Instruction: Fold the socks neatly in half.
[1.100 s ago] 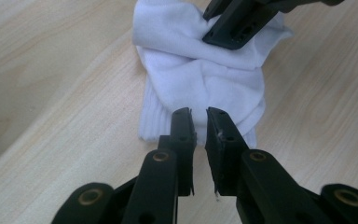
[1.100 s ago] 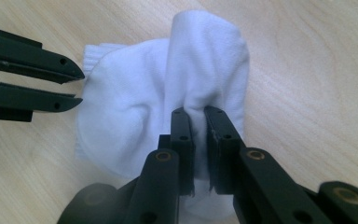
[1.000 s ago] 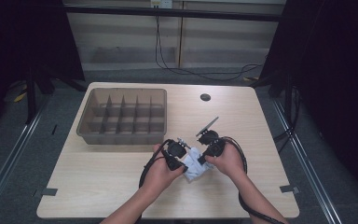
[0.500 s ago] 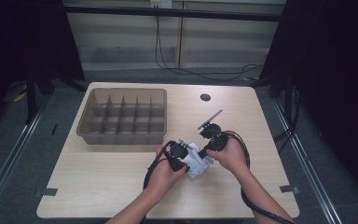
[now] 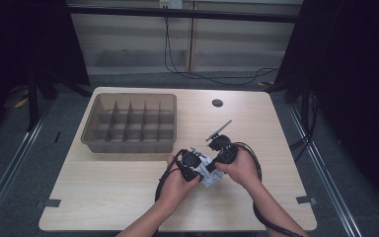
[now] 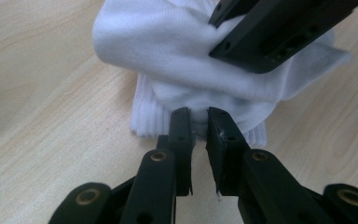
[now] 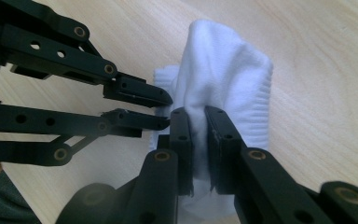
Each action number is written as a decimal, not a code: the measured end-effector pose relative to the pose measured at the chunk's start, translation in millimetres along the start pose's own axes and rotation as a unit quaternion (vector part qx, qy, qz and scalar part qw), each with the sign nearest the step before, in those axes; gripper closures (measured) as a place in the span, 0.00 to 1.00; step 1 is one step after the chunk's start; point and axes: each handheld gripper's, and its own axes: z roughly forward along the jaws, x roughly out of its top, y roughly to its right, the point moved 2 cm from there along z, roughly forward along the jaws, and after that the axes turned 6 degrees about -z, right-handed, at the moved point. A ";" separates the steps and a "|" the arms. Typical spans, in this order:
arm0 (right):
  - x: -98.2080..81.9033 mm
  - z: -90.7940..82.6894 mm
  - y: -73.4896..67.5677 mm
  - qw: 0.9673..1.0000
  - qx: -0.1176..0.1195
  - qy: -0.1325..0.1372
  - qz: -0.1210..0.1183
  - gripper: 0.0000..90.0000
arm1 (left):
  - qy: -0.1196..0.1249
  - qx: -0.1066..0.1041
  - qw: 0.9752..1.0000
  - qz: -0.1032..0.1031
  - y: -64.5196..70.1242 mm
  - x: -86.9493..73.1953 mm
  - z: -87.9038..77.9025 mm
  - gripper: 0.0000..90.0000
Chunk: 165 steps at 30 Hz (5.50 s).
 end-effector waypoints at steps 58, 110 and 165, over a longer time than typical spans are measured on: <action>3.4 -13.9 -1.8 1.000 0.008 0.000 0.001 0.94 | -0.005 0.000 1.000 -0.015 -6.4 -4.6 5.5 0.83; 10.4 1.1 -15.1 0.999 -0.021 -0.038 -0.028 0.75 | -0.002 0.050 0.999 0.004 -45.2 -27.0 -39.3 0.42; 29.3 -4.2 1.0 0.998 -0.060 -0.025 -0.015 0.88 | -0.010 0.051 0.999 -0.008 -45.5 -26.7 -35.5 0.36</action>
